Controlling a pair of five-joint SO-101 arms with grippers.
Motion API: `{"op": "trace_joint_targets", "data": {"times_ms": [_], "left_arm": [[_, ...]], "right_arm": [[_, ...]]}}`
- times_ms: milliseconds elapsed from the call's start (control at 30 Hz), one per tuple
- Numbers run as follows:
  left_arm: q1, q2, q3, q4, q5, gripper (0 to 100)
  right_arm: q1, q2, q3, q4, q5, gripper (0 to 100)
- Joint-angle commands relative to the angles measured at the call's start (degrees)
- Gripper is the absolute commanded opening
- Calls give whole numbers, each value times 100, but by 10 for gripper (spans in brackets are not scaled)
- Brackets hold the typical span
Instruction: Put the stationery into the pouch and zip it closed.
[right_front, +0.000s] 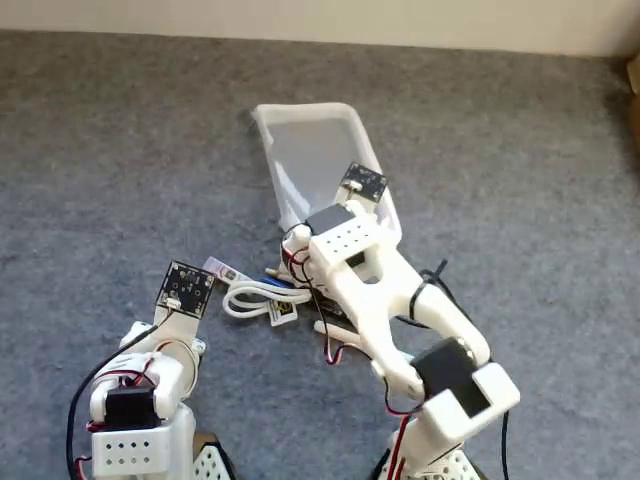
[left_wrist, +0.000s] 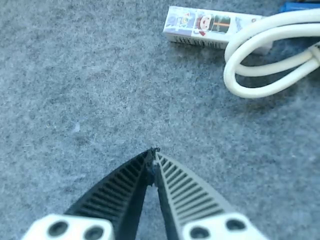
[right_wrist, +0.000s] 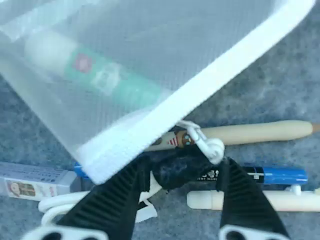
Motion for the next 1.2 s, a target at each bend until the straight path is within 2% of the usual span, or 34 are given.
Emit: {"op": "trace_joint_targets", "data": {"times_ms": [0,100,267,367,533,767,1067,1167], "left_arm": [[92,-57,127,18,-44,7],[92,-57,127,18,-44,7],[92,-57,127,18,-44,7],[92,-57,127,18,-44,7],[92,-57,127,18,-44,7],[92,-57,127,18,-44,7],[92,-57,127,18,-44,7],[92,-57,127,18,-44,7]], "right_arm": [[92,171,-426,-75,-114,212],[101,347,-541,-48,-105,190],[101,338,-549,-40,-53,53],[101,330,-549,-22,44,9],[92,259,-637,268,756,4],[101,-611,-673,426,1802,4],[92,-1481,-198,418,3886,4],[101,-1657,-189,426,4343,4]]}}
